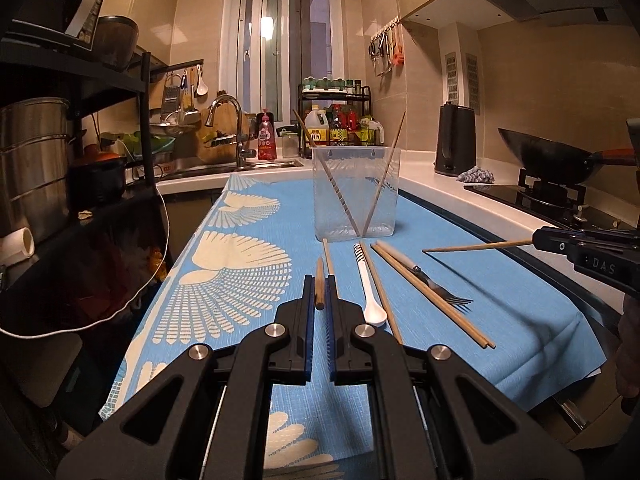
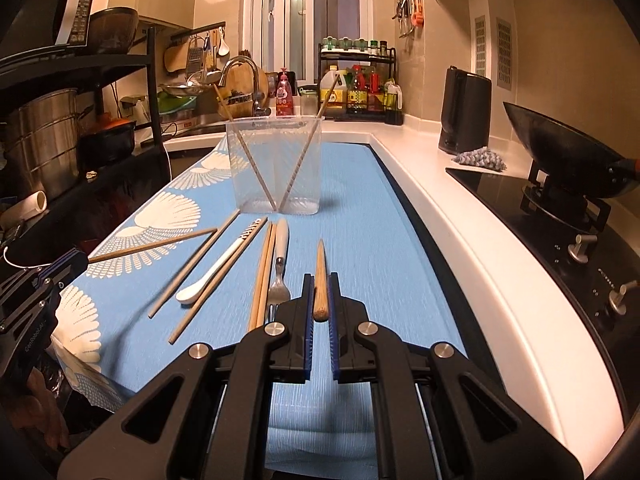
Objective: Organize utensils
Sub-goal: 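Lift both held chopsticks upright over the clear container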
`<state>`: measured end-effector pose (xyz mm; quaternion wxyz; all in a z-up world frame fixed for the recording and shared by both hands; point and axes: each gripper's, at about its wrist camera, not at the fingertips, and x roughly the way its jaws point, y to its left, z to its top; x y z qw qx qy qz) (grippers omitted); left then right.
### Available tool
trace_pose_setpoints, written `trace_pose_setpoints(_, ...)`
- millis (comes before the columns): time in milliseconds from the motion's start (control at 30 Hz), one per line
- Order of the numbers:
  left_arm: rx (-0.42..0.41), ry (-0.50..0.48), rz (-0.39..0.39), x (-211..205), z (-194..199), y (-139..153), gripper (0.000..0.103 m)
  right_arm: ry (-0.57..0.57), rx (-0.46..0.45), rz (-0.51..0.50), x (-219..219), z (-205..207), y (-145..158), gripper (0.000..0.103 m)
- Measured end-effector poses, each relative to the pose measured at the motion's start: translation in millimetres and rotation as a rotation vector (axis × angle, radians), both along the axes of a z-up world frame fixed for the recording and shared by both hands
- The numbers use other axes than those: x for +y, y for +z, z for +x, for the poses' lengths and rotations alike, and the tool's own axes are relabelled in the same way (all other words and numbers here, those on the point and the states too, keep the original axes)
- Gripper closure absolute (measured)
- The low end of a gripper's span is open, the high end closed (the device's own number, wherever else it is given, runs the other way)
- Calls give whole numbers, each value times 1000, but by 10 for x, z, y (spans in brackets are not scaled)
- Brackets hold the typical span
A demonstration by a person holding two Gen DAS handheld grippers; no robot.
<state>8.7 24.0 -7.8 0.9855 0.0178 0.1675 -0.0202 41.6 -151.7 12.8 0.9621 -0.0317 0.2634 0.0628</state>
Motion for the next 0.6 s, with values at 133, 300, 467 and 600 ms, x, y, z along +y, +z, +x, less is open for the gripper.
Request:
trace_pose_setpoints(133, -38, 0, 5, 50, 25, 197, 98, 9, -21, 1, 4, 34, 152, 96)
trace_pose_setpoints(300, -68, -16, -7, 143, 177, 480, 98, 22, -51, 6, 21, 128, 363, 96)
trace_pose_setpoints(467, -66, -32, -9, 237, 361, 706, 98, 30, -76, 6, 53, 272, 559, 96)
trace_pose_setpoints(600, -56, -53, -2, 290, 487, 886, 98, 45, -94, 6, 97, 412, 715, 96)
